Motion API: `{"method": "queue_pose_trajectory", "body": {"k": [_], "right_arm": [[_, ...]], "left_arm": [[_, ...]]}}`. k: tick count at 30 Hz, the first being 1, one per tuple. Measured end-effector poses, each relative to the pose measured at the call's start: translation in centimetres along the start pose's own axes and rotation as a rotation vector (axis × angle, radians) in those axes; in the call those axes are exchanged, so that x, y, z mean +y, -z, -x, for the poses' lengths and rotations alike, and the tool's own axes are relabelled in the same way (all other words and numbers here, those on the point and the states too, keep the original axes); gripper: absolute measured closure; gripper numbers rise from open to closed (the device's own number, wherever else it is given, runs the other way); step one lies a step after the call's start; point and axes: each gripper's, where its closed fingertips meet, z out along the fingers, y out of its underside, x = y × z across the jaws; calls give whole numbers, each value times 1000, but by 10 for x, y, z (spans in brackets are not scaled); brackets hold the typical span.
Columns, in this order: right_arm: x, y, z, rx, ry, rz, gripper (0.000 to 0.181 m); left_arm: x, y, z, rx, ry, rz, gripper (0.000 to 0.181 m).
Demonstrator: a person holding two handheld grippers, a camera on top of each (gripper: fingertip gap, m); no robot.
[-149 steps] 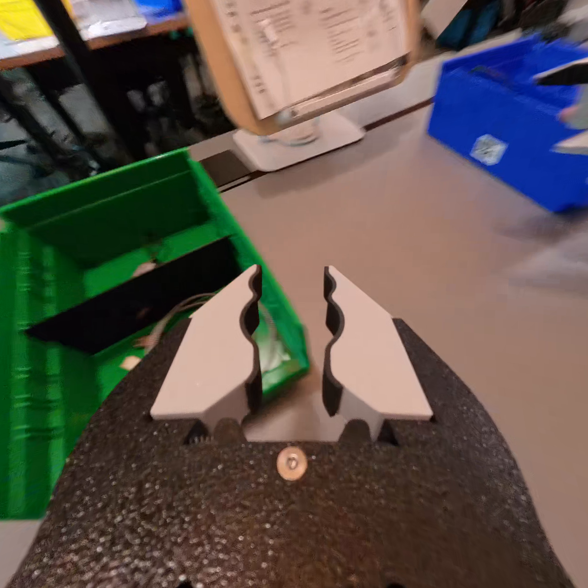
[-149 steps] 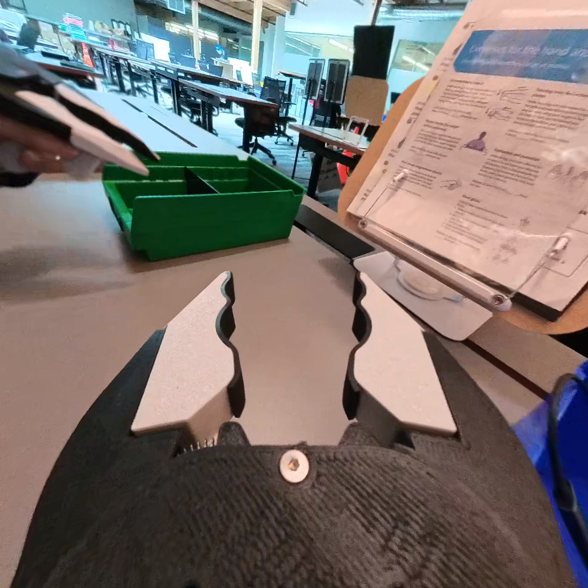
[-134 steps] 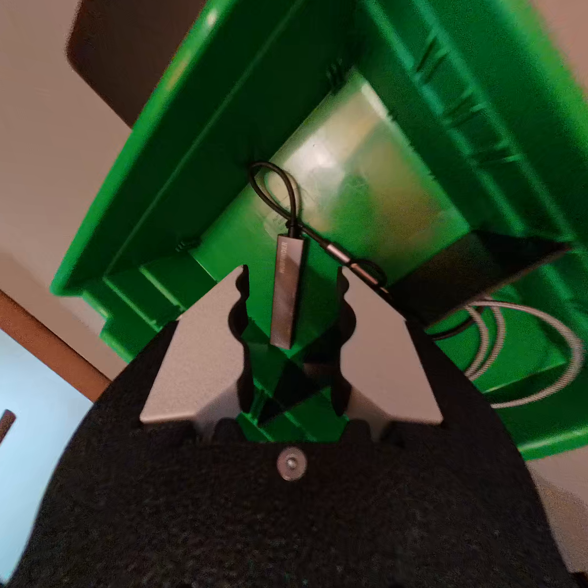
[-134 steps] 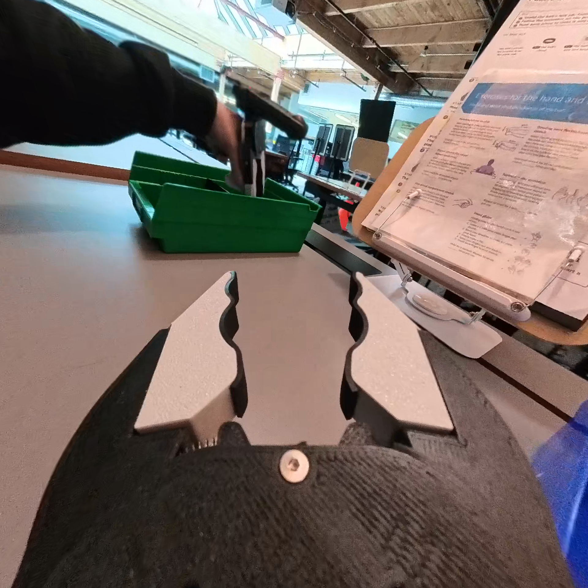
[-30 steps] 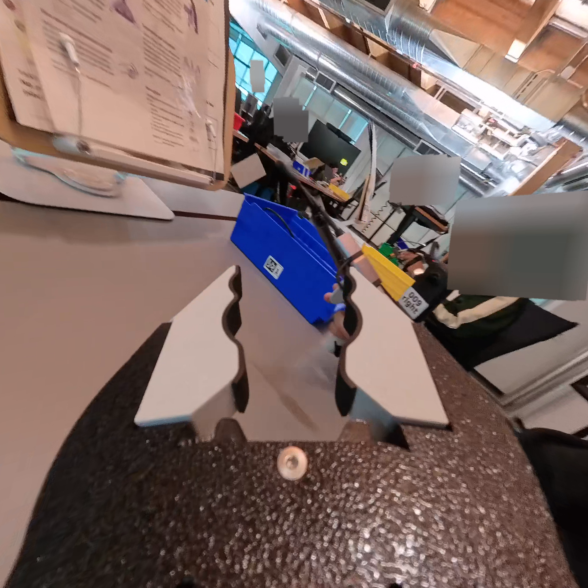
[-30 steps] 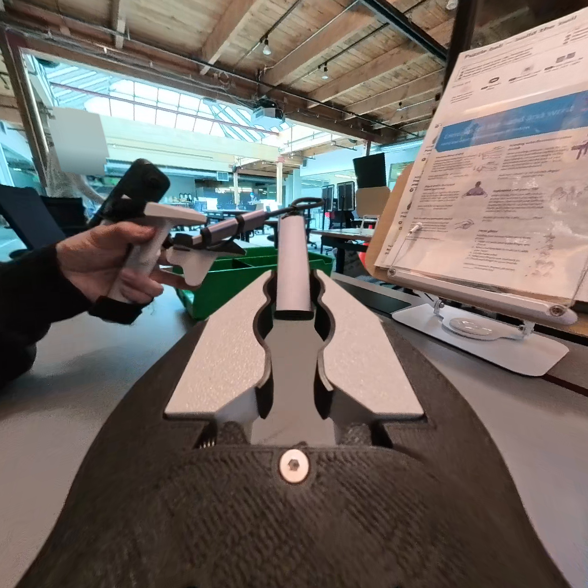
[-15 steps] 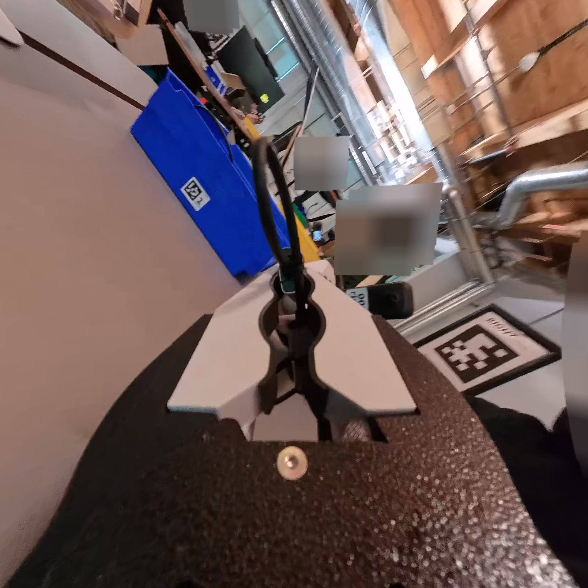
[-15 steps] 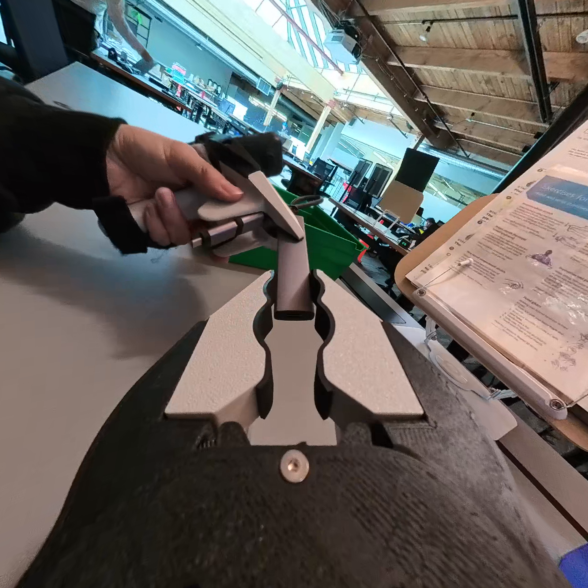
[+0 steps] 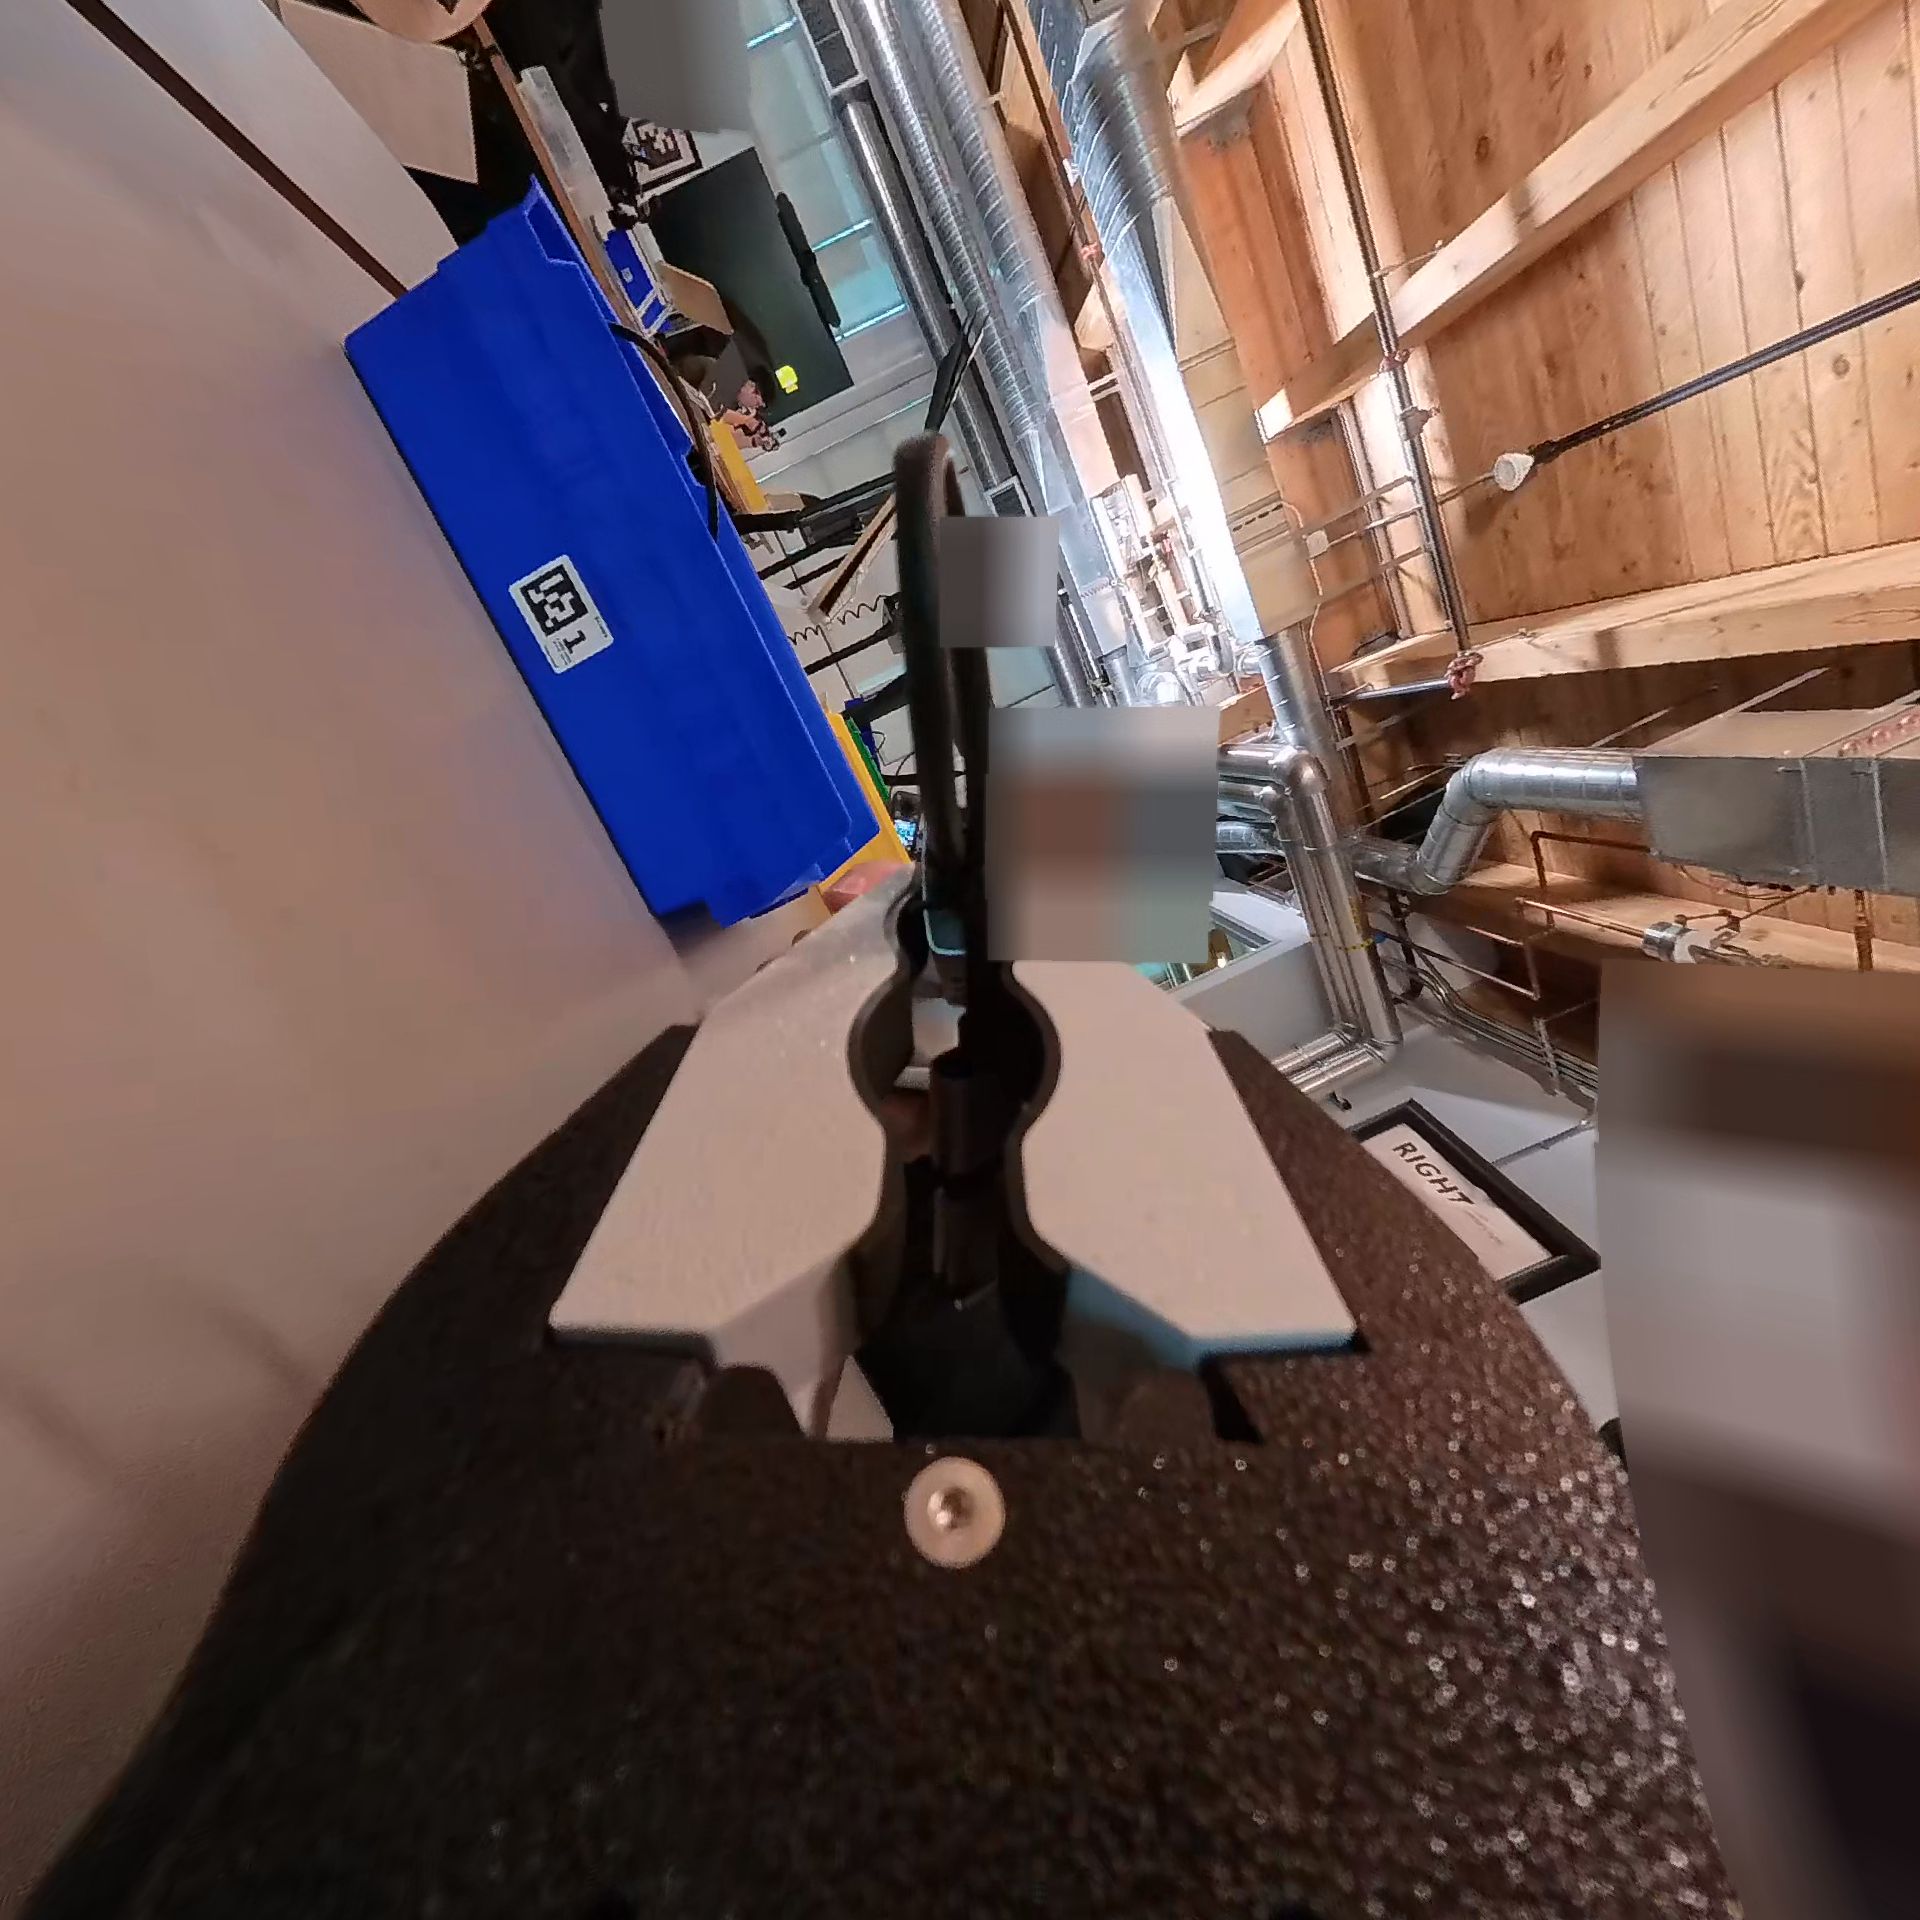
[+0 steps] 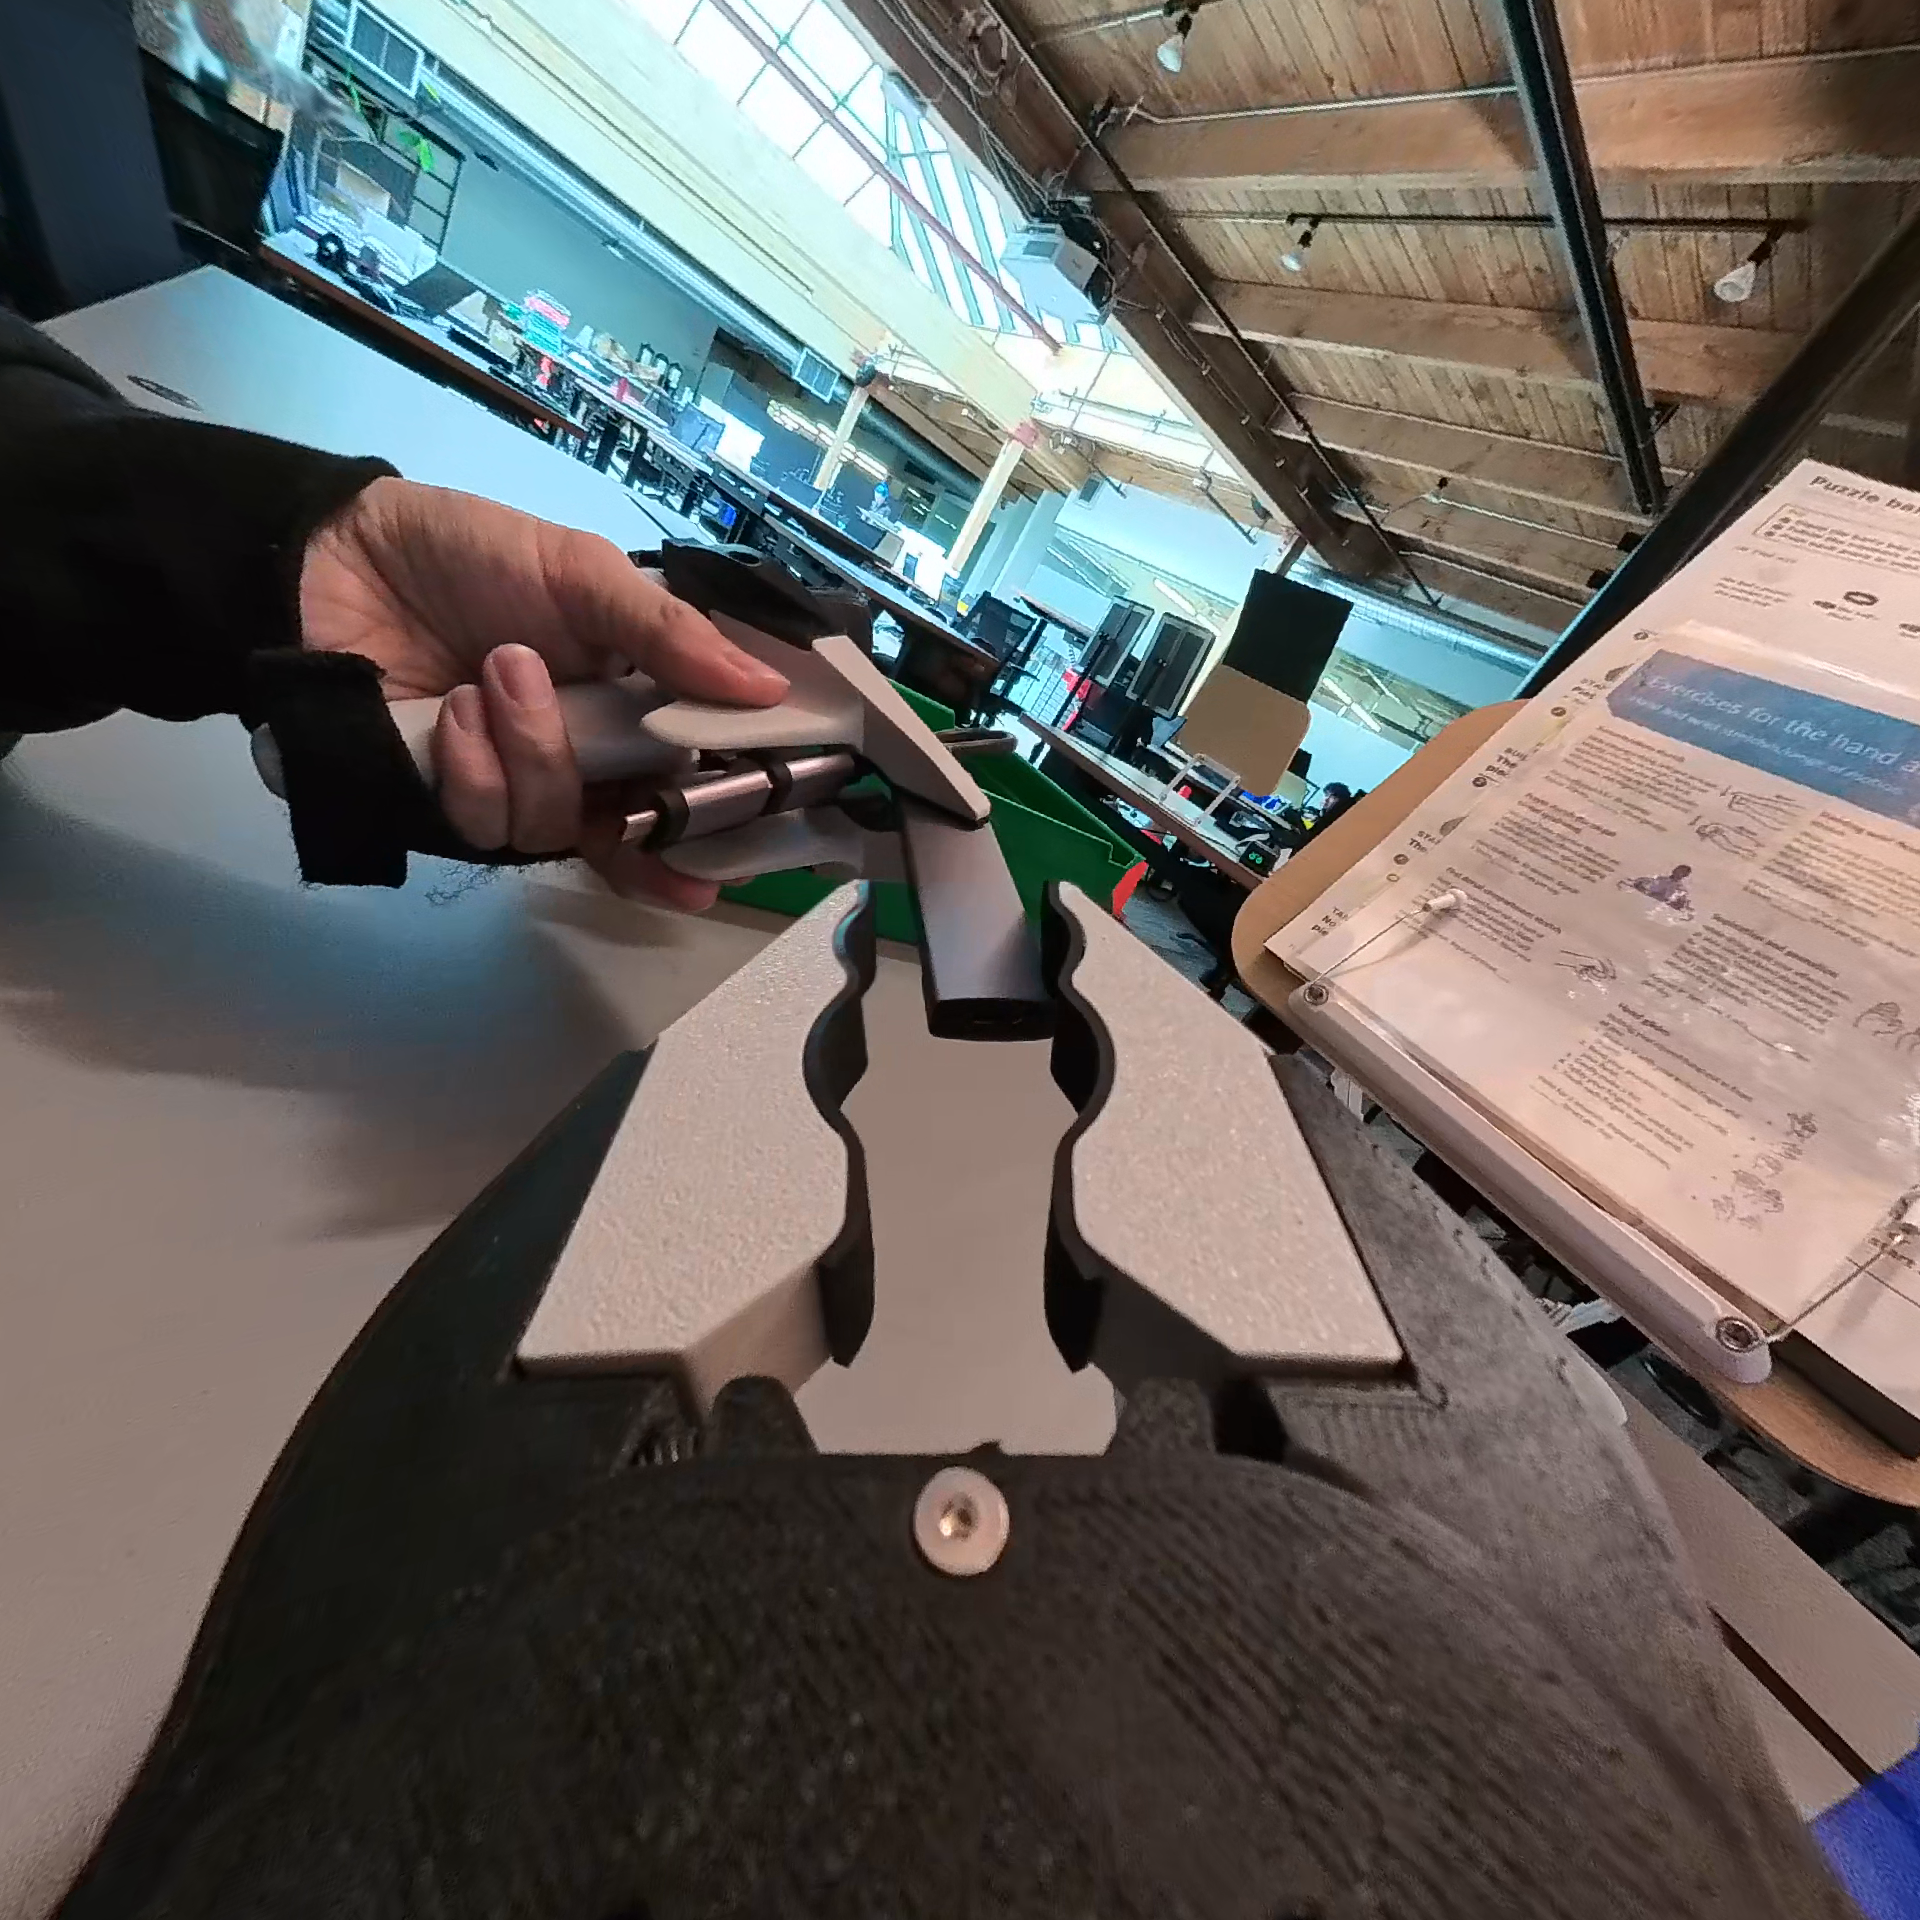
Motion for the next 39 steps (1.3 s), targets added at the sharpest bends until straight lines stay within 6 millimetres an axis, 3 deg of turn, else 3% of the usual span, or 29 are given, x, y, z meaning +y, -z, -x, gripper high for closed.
{"method": "queue_pose_trajectory", "body": {"k": [6, 9, 12, 19, 39], "right_arm": [[3, 0, -2, 8, -9, 18, 155], [8, 0, -5, 25, -2, 48, 145], [5, 0, -3, 7, -27, 30, 157], [12, -2, -2, -1, -78, 64, 158], [1, -2, -3, -17, -228, 26, 159]], "left_arm": [[0, 0, 2, -8, -1, 4, 175], [0, 1, 0, 0, -7, 7, 175], [0, 2, 0, -9, -19, 9, 175], [1, 0, -2, 9, -8, 15, 175], [0, 0, -7, 49, 15, 1, 175]]}}
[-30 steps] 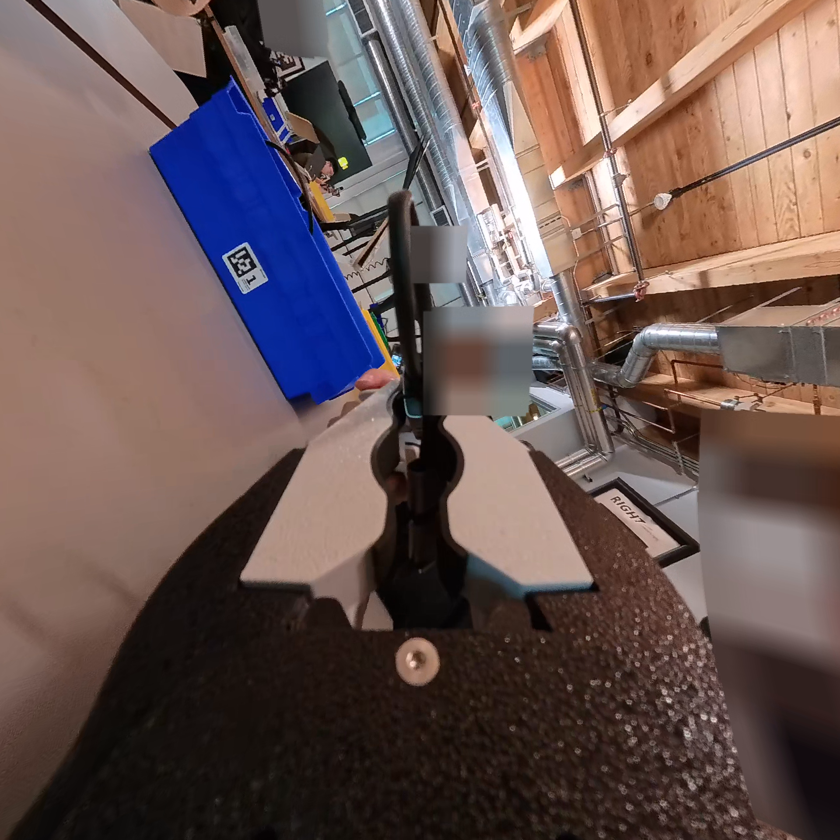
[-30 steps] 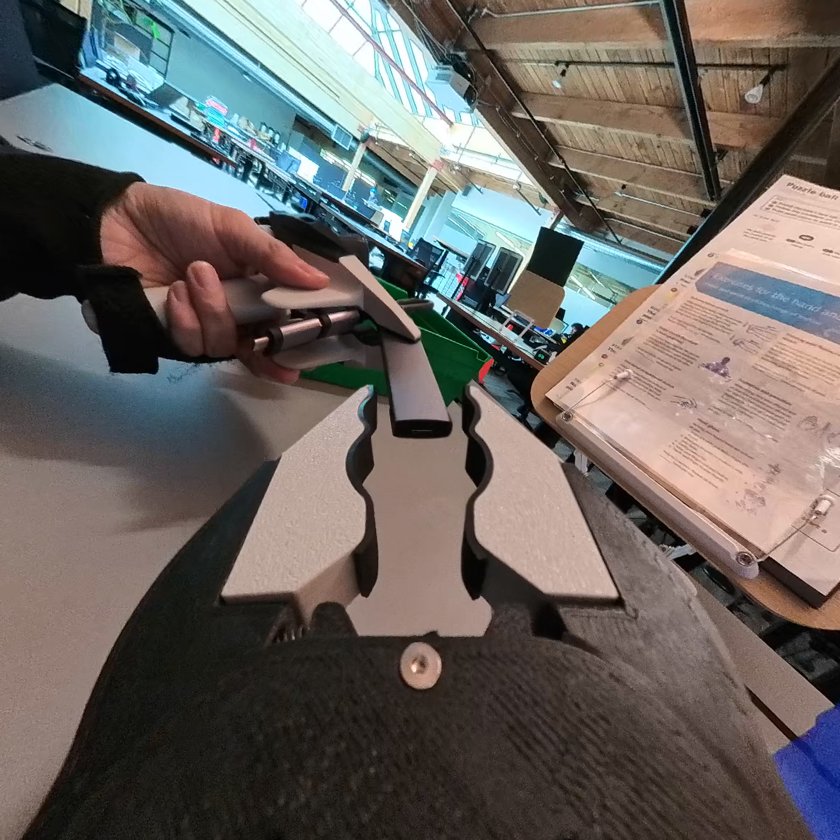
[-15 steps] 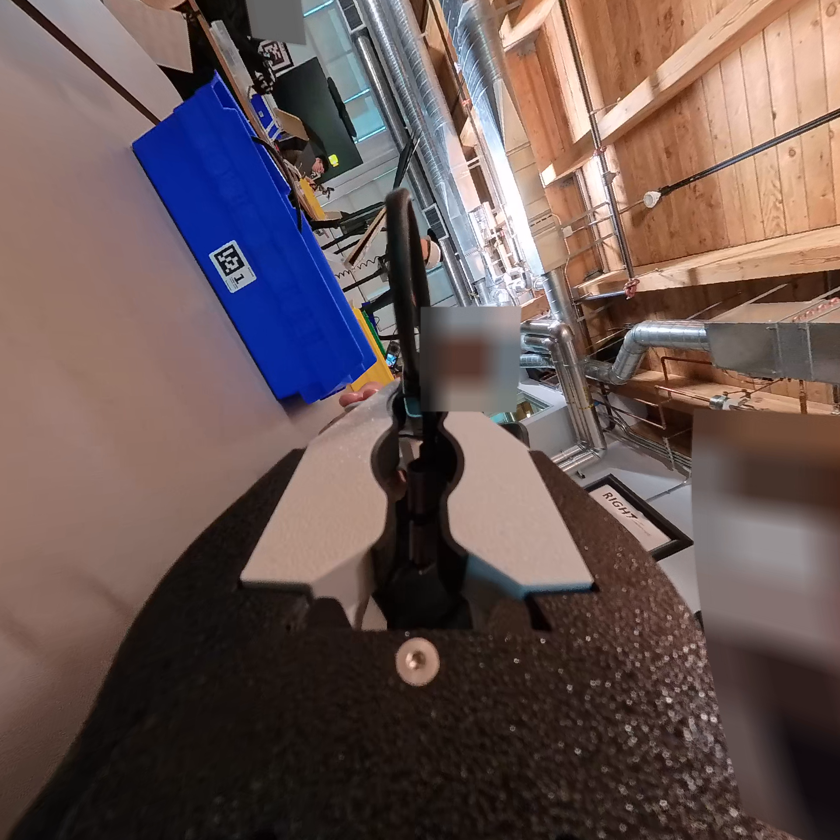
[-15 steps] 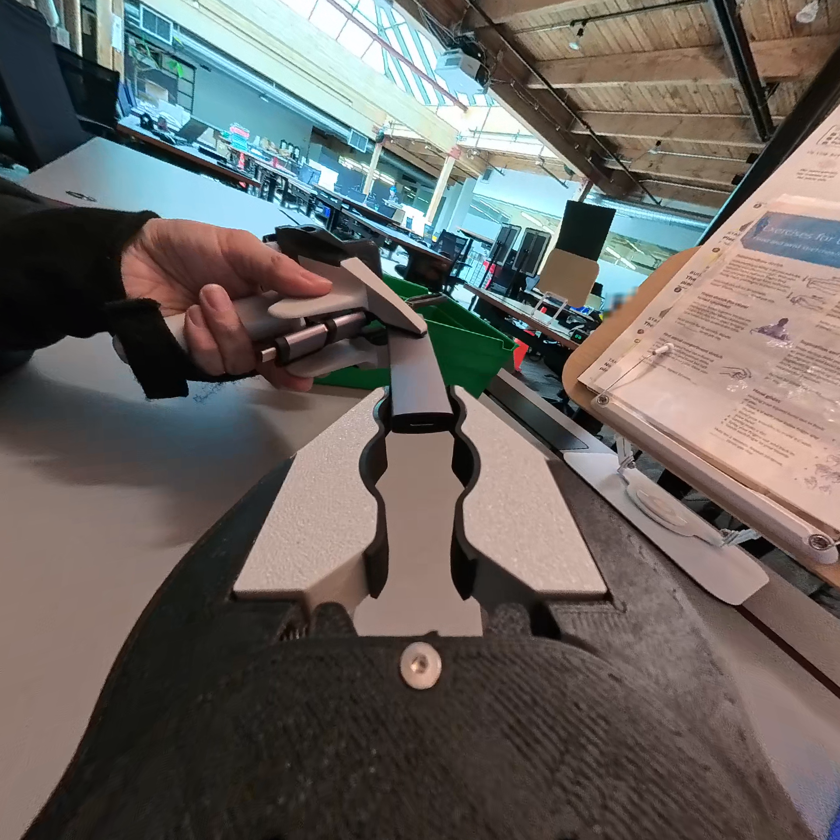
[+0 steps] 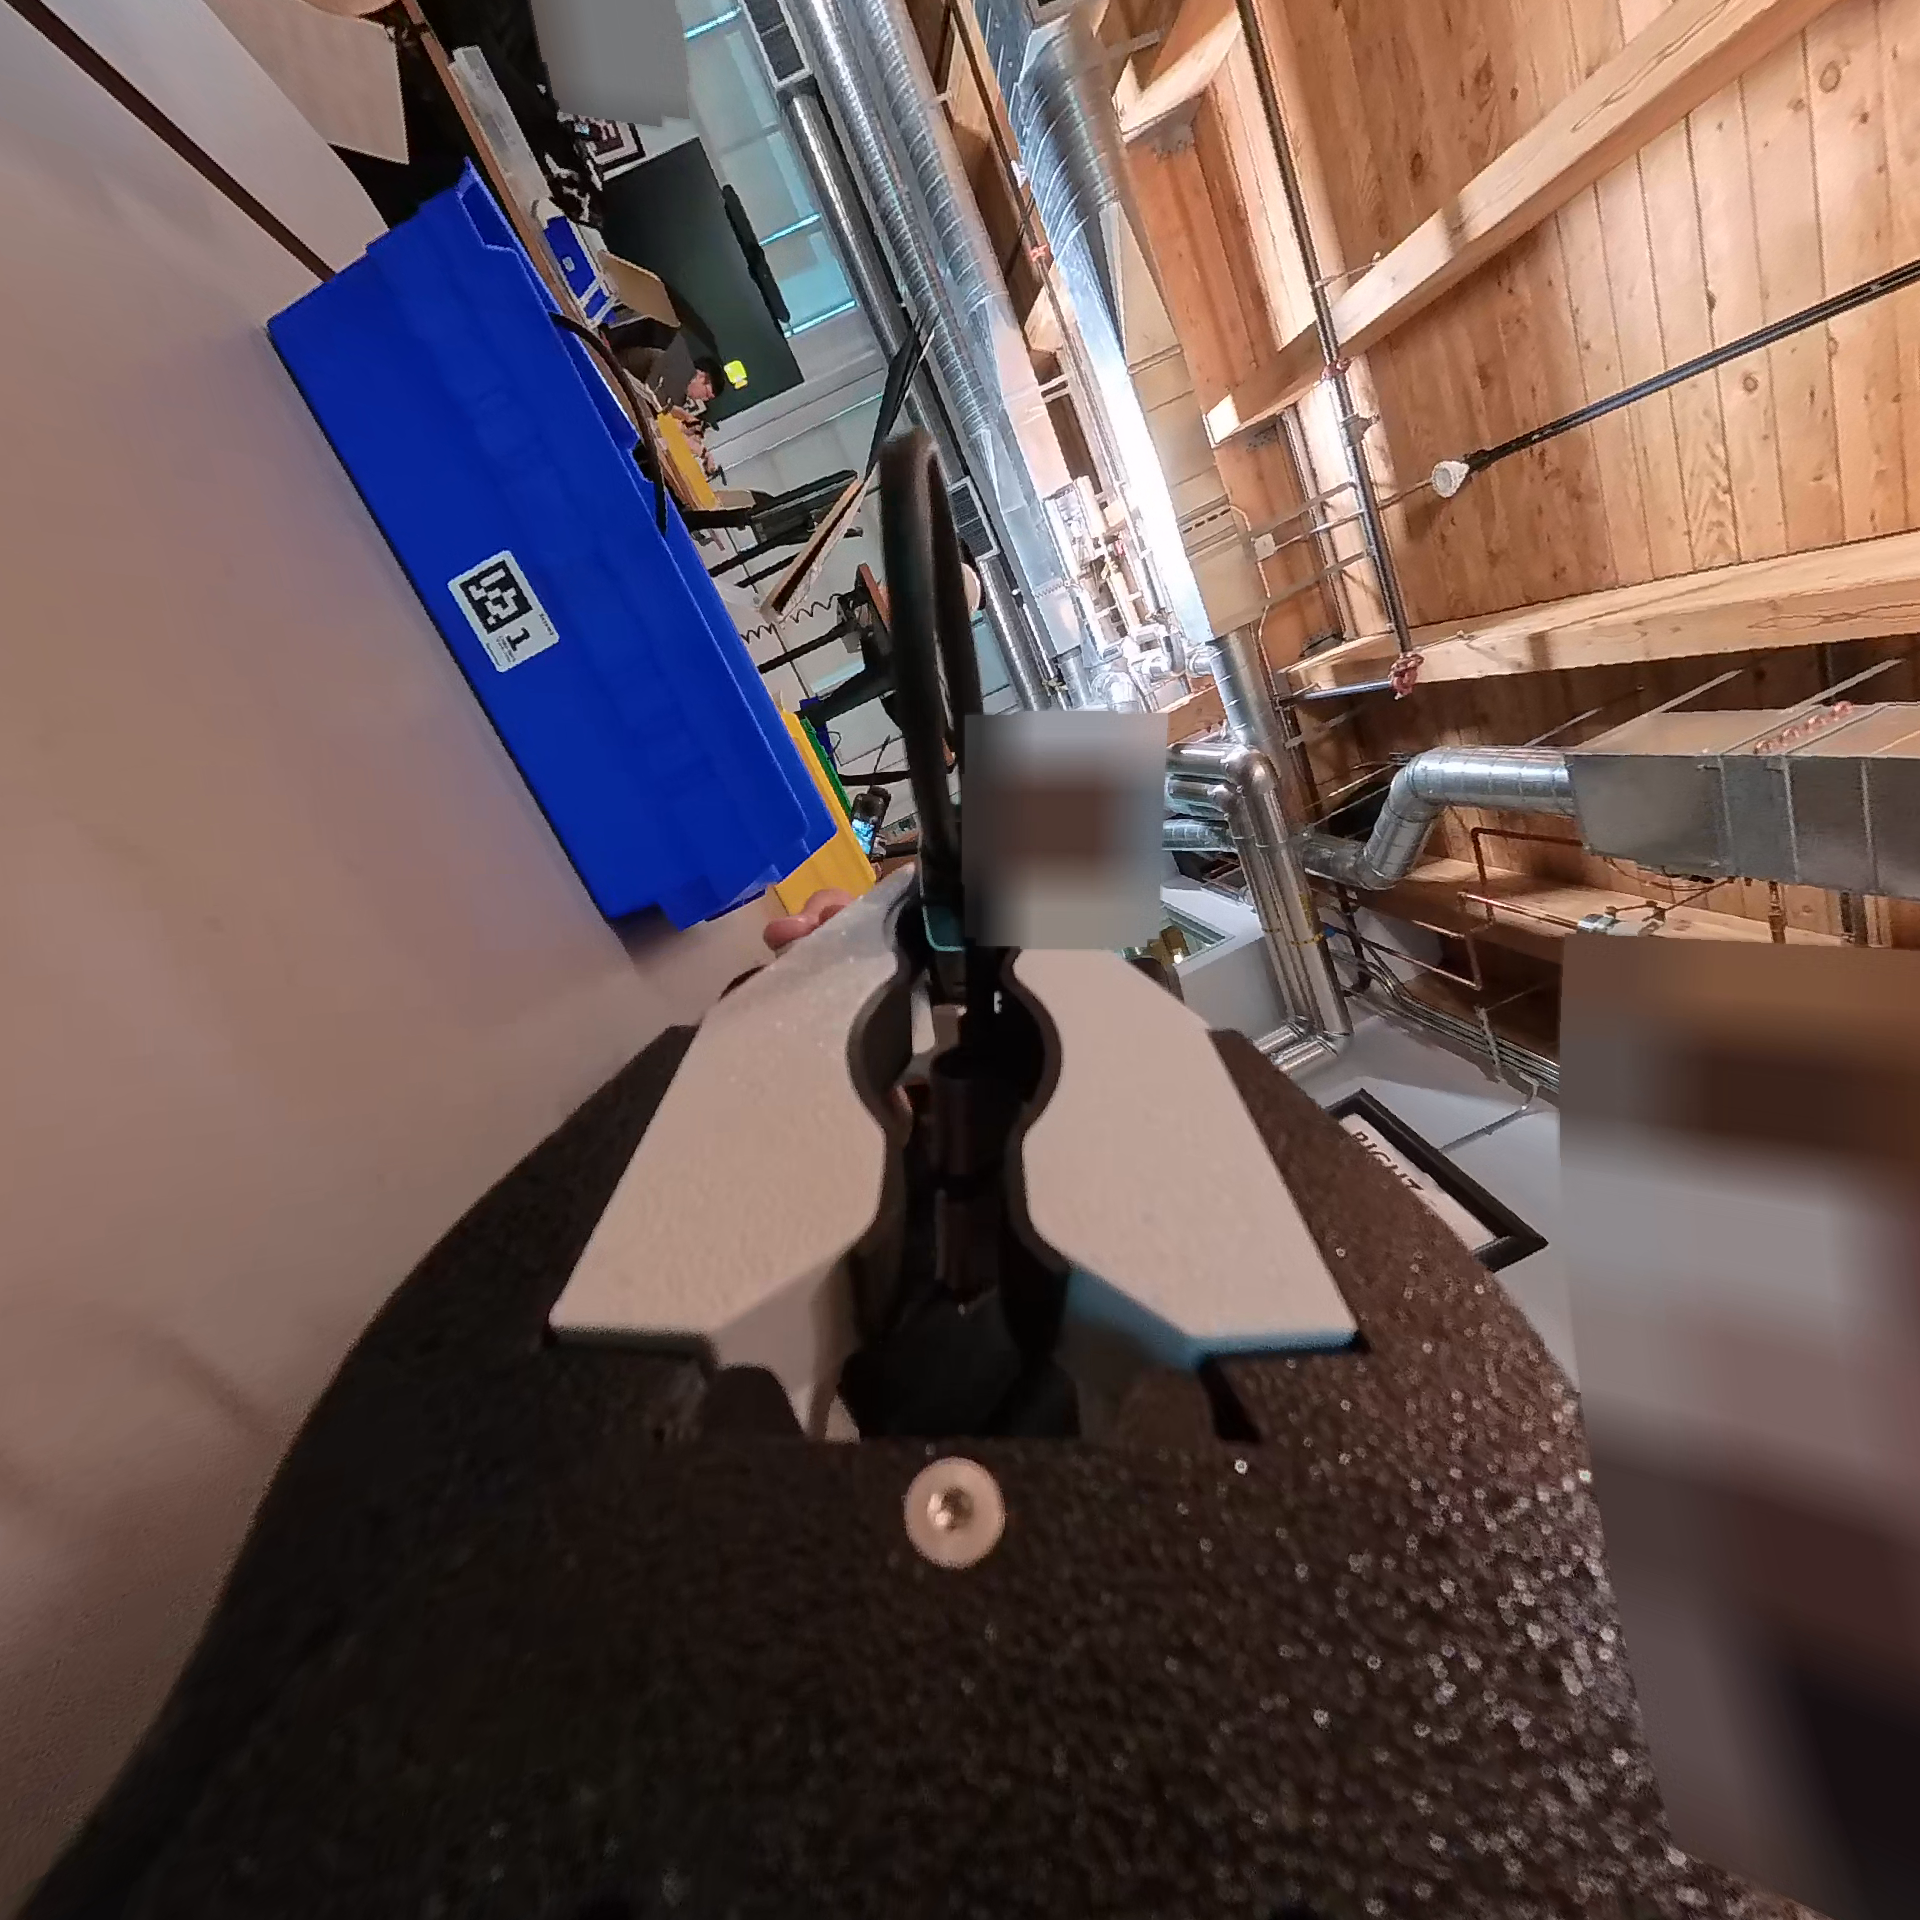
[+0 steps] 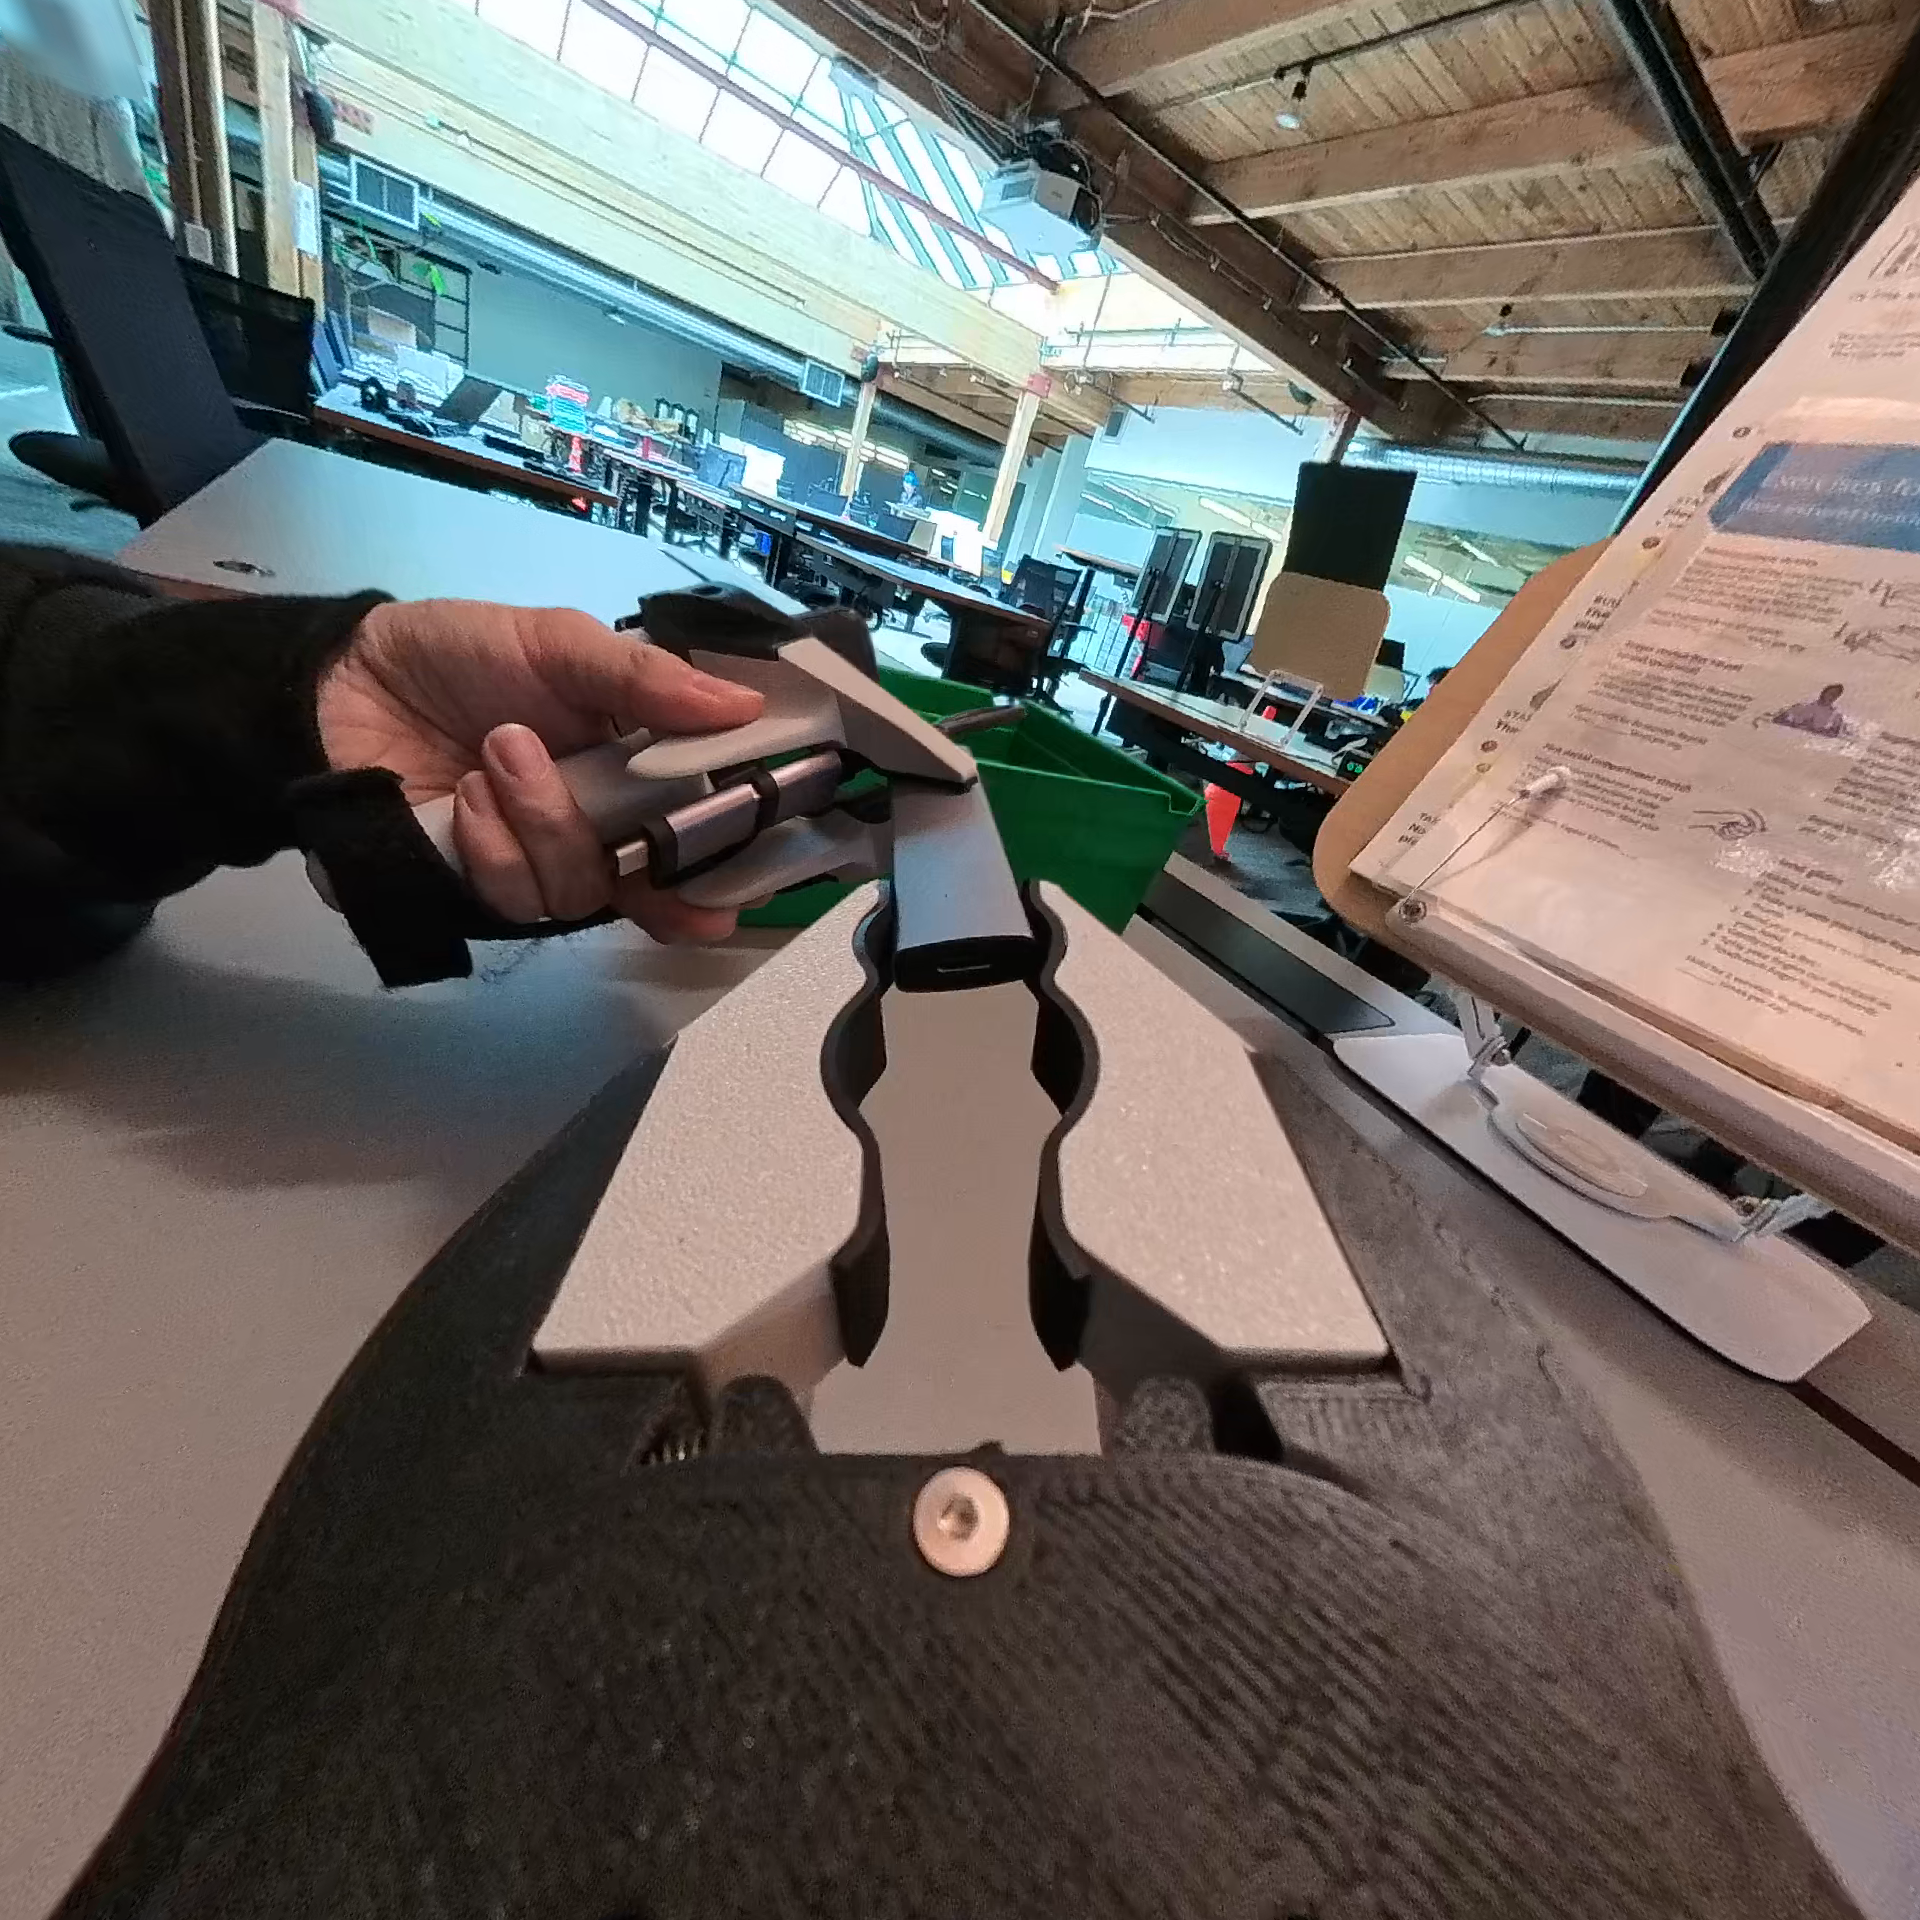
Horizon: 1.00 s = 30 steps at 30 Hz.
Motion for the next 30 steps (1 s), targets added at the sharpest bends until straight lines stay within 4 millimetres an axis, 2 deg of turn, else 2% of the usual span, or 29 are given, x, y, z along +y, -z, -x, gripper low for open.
{"method": "queue_pose_trajectory", "body": {"k": [4, 19, 24, 27, 30], "right_arm": [[3, -3, -1, 13, -35, 19, 159], [-2, -1, -2, 36, 7, -35, 158], [-5, -3, -3, 51, -62, -13, 158], [-5, -1, -15, 97, -151, -31, 158], [-2, 8, -38, 181, -245, -51, 158]], "left_arm": [[-4, 1, 2, -24, -20, -26, 174], [-5, 1, -2, -18, -19, -27, 175], [-13, 1, -2, -20, -16, -88, 173], [-33, 10, -5, -68, -114, -217, 162], [-38, 17, -14, -193, -336, -195, 152]]}}
